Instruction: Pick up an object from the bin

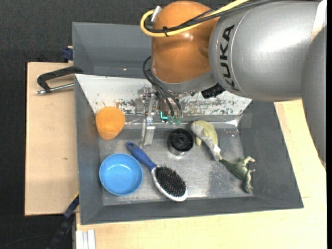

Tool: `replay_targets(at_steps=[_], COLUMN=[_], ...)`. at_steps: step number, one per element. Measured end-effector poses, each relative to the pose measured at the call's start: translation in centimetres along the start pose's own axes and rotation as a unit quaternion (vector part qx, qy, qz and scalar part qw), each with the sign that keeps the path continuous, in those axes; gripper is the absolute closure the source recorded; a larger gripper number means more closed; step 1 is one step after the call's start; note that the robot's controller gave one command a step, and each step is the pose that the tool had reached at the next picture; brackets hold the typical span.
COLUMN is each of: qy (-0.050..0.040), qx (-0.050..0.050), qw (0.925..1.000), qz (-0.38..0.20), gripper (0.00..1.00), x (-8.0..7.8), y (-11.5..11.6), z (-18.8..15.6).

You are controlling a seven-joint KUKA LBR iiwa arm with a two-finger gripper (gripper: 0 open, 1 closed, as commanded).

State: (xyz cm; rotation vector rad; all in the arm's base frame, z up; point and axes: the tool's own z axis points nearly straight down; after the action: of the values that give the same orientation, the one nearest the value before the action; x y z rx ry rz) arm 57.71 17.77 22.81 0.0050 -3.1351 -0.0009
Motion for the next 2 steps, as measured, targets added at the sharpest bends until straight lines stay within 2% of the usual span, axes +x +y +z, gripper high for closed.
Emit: replay_targets(at_steps=[1, 2], qy=[0.0008, -0.0035], qx=[0.001, -0.001], qw=[0.9981, 0.9980], qz=[0.062, 0.063], gripper=[0.00, 1.00], x=[3.06, 2.77], y=[-1.37, -1.30], z=[15.81, 15.36])
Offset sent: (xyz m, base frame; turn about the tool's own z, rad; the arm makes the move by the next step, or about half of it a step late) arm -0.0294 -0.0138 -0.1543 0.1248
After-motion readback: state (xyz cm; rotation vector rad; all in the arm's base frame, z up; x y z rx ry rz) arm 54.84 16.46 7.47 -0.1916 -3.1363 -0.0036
